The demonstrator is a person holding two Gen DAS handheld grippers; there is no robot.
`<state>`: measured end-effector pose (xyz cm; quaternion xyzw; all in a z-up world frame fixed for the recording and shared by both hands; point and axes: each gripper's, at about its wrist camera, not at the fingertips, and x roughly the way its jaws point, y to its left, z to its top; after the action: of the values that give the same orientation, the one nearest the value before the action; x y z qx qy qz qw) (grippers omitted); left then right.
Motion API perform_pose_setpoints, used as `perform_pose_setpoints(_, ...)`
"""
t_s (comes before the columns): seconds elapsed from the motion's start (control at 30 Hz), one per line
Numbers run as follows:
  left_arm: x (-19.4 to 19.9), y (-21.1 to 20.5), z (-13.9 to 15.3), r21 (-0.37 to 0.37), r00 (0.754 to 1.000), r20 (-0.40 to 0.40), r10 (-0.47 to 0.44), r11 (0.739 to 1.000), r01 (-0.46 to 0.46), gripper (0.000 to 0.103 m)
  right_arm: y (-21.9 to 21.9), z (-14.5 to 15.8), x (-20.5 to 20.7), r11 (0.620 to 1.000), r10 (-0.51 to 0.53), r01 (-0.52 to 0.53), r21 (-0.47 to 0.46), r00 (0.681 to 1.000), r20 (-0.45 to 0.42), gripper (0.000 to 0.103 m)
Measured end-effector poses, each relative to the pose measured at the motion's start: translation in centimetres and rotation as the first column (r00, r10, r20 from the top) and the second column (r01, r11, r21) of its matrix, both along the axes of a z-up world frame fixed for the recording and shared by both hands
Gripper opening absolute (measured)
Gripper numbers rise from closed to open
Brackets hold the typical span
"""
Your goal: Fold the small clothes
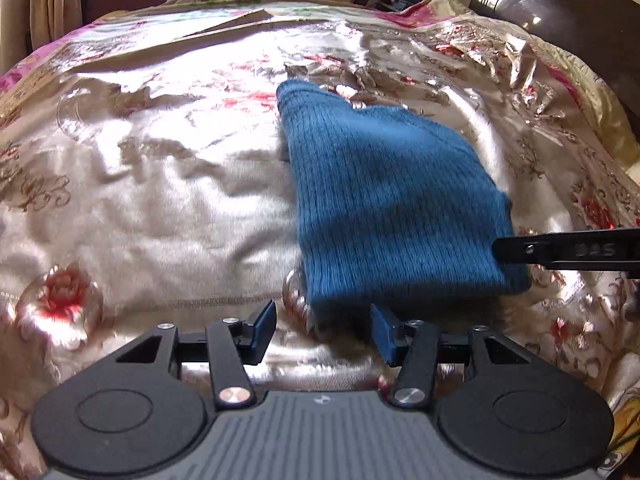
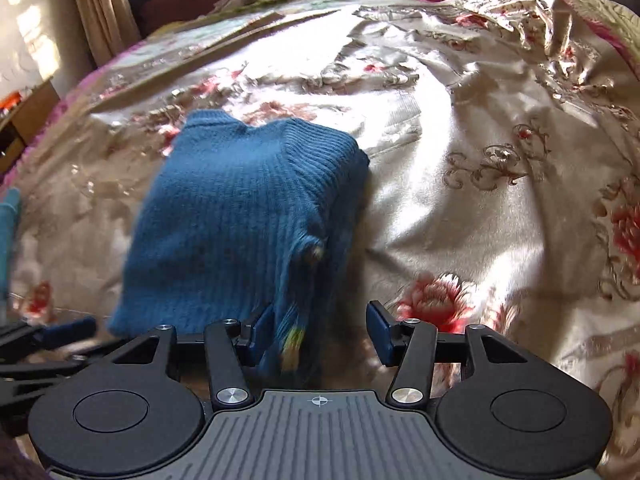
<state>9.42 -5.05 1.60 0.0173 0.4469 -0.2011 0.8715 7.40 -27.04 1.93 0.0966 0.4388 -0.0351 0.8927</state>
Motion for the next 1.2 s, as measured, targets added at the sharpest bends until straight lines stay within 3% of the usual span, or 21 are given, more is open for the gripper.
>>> perform_pose_setpoints(0.23,-1.3,-0.3,-0.1,0.011,1.0,-0.015,-0.011,1.0,0.012,0.057,2.5,0.7,-3.1,1.0,0.006,-0.006,-0.011,0.999,0.045,0.05)
perform_pose_setpoints(1.2,-3.7,-0.5,0.3,0.046,1.0,0.01,-0.022,0.999,0.021,0.07,4.4,-1.4,-5.5,0.999,-0.025,0.025,-0.033,1.0,0.002,0.06)
